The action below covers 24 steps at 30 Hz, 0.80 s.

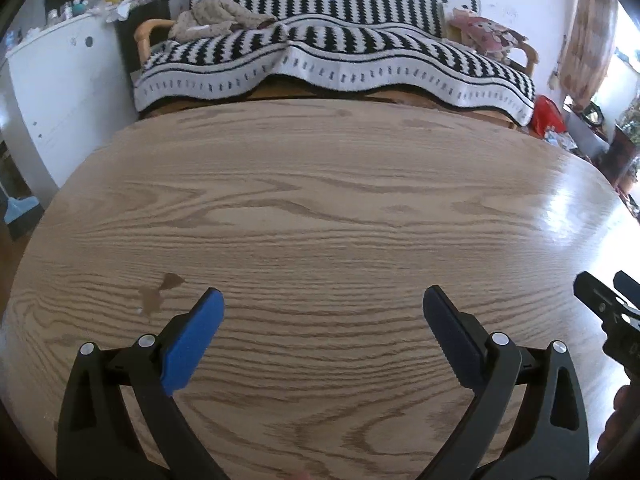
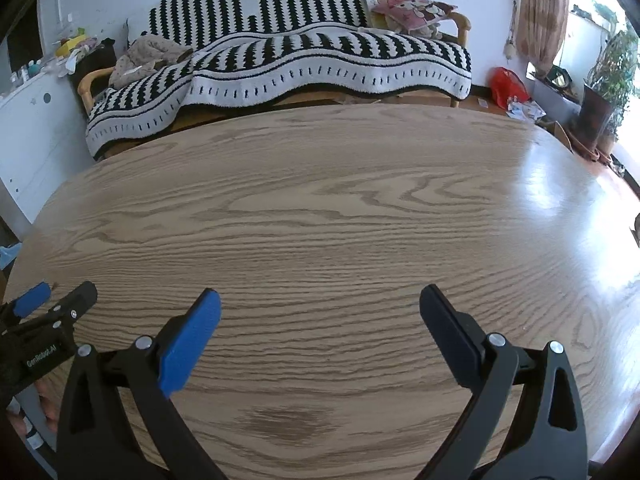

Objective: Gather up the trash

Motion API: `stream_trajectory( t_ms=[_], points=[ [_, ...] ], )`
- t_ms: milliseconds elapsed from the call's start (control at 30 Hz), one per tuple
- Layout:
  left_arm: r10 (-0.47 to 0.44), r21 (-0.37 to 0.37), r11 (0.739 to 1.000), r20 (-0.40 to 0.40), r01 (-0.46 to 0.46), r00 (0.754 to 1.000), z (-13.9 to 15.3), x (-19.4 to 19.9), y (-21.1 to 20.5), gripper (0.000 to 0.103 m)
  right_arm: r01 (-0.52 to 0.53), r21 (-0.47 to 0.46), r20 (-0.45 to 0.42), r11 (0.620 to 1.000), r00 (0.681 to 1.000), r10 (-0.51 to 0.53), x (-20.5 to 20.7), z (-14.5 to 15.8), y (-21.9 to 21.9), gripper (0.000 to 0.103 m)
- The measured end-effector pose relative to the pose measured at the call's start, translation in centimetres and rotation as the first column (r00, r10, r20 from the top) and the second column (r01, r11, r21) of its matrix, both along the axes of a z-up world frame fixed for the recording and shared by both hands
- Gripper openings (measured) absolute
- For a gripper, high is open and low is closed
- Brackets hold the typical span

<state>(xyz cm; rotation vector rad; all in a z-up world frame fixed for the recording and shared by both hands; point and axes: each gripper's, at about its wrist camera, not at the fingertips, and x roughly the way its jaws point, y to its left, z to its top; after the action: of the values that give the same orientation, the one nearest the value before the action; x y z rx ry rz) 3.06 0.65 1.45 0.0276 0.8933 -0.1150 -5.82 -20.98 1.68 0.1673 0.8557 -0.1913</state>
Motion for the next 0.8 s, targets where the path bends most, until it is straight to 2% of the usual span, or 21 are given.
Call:
stream_trajectory(
  t_ms=[67, 200, 267, 333, 400, 533, 700, 800],
  points=[
    [-0.008, 0.024, 1.000, 0.008, 0.008, 1.000, -0.1, -0.1, -0.4, 0.097, -0.003, -0.002, 0.006, 1.000, 1.000, 0.003, -0.1, 0.2, 0.1, 0.096],
    [0.009, 0.122, 0.992, 0.041, -0.014, 0.999, 0.1, -0.3, -1.4, 0.097, -0.017, 0.000, 0.011, 1.000, 1.000, 0.017, -0.3, 0.4, 0.2, 0.096],
    [0.026, 0.210, 0.977, 0.040, -0.034, 0.999, -0.1, -0.2, -2.3, 0.097, -0.020, 0.001, 0.010, 1.000, 1.000, 0.020, -0.3, 0.4, 0.2, 0.096],
    [0.017, 0.260, 0.965, 0.046, -0.029, 0.999, -0.3, -0.5, -2.9, 0.097, -0.022, 0.004, 0.009, 1.000, 1.000, 0.022, -0.4, 0.4, 0.1, 0.096],
    [0.011, 0.248, 0.968, 0.058, -0.025, 0.998, -0.1, -0.9, -2.9, 0.097, -0.020, 0.004, 0.011, 1.000, 1.000, 0.020, -0.4, 0.4, 0.1, 0.096],
    [0.015, 0.157, 0.987, 0.041, -0.021, 0.999, 0.5, -1.1, -2.2, 0.097, -0.024, 0.003, 0.009, 1.000, 1.000, 0.024, -0.4, 0.4, 0.1, 0.096],
    [-0.019, 0.057, 0.998, 0.043, 0.016, 0.999, 0.7, -0.7, -1.6, 0.097, -0.024, 0.004, 0.006, 1.000, 1.000, 0.024, -0.4, 0.4, 0.2, 0.096],
    [-0.058, 0.048, 0.997, 0.015, 0.057, 0.998, 0.5, -0.5, -1.8, 0.097, -0.024, 0.002, 0.006, 1.000, 1.000, 0.024, -0.4, 0.4, 0.1, 0.096]
  ],
)
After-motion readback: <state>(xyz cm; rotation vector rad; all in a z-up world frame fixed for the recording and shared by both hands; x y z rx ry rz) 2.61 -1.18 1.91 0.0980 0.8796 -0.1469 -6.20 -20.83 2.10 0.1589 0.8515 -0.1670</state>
